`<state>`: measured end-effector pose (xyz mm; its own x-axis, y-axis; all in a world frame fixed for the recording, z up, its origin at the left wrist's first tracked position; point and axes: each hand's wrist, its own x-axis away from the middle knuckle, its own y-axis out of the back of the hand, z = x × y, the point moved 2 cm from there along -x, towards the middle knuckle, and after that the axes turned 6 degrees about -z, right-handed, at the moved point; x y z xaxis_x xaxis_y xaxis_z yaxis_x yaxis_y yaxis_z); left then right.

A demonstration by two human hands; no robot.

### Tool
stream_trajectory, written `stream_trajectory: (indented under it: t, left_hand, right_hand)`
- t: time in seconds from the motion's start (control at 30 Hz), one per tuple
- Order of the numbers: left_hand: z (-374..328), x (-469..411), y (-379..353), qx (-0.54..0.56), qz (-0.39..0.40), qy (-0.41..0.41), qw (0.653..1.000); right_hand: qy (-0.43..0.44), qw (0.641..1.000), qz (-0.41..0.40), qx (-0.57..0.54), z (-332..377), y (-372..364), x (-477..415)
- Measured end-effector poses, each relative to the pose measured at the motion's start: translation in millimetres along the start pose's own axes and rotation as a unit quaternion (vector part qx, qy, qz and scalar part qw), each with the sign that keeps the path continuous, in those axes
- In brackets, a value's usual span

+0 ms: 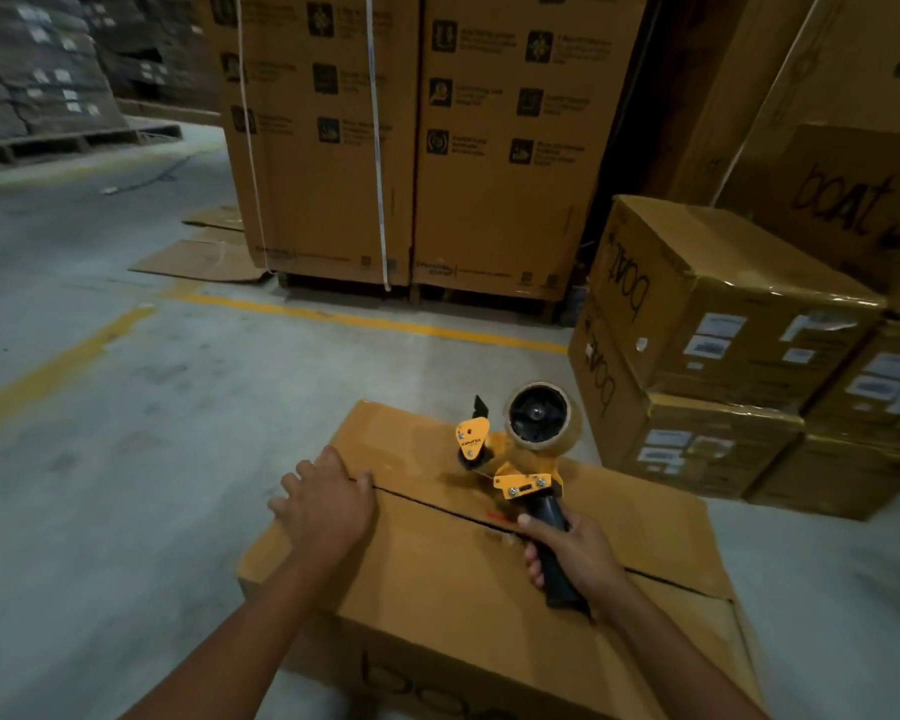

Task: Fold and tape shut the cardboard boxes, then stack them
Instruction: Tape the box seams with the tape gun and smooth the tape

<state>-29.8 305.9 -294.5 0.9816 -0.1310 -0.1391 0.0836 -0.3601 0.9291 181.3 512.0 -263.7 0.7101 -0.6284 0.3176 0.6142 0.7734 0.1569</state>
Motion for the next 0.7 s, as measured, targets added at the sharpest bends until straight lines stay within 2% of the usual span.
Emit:
stream_trajectory:
  t: [0.13, 0.2, 0.27, 0.3, 0.33, 0.4, 0.43, 0.47, 0.53, 0.63, 0.7]
  left_hand:
    - [26.1, 52.3, 21.7, 0.015, 0.025, 0.017, 0.999]
    - [29.9, 73.4, 39.7, 0.044, -0.025, -0.029, 0.998]
    - [26.8, 94.0, 56.0, 0.143, -0.075, -0.085, 0.983]
    - [23.5, 103.7, 65.8, 0.243, -0.056, -0.074, 0.966]
    - [19.6, 111.9, 74.5, 0.361, -0.006, -0.027, 0.932]
    - [11.9, 126.4, 93.4, 0.56, 0.108, 0.104, 0.815]
    - [9.0, 131.5, 102.2, 0.619, 0.153, 0.155, 0.754]
    - [8.0, 133.7, 109.2, 0.655, 0.187, 0.181, 0.71]
    - [11.1, 136.8, 119.9, 0.682, 0.24, 0.207, 0.66]
    - [22.6, 142.8, 126.7, 0.652, 0.345, 0.258, 0.624]
    - [29.9, 150.0, 127.2, 0.634, 0.416, 0.287, 0.586]
  right_hand:
    - [0.006, 0.999, 0.045, 0.031, 6.7, 0.6, 40.6]
    - [0.02, 0.997, 0.062, 0.052, 12.0, -5.7, 62.3]
    - [0.042, 0.995, 0.065, 0.067, 18.7, -14.7, 81.9]
    - [0.056, 0.994, 0.066, 0.072, 22.2, -19.9, 91.1]
    - [0.07, 0.992, 0.066, 0.076, 25.2, -24.8, 99.6]
    - [0.099, 0.99, 0.068, 0.077, 31.6, -32.8, 115.2]
    - [0.11, 0.988, 0.07, 0.078, 35.0, -35.8, 122.8]
    - [0.119, 0.987, 0.075, 0.08, 38.8, -38.3, 129.8]
    - [0.131, 0.984, 0.087, 0.087, 46.1, -41.6, 143.4]
    - [0.147, 0.979, 0.102, 0.102, 56.8, -42.1, 157.1]
    - [0.157, 0.976, 0.104, 0.109, 62.3, -40.4, 162.0]
